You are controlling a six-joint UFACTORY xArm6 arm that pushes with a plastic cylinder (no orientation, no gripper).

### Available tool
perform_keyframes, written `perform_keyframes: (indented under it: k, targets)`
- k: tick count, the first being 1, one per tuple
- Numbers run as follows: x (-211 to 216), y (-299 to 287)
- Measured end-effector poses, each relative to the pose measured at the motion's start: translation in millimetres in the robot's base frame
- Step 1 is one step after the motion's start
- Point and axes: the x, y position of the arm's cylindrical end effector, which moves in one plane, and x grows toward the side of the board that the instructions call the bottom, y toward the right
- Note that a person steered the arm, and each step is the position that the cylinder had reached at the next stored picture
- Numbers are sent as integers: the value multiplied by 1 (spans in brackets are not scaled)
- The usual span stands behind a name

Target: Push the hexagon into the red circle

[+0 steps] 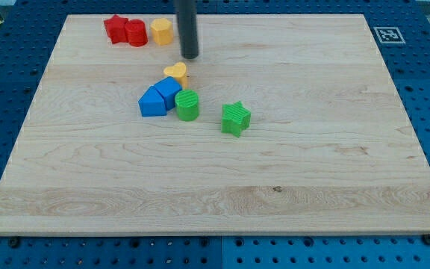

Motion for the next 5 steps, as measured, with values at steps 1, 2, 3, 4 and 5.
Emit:
perform_keyframes:
  k: [1, 2, 3, 4, 5]
  targets:
    - [-11, 9]
    - [-31, -7]
    - [-33, -33]
    - [-33, -52]
    - [-33, -72]
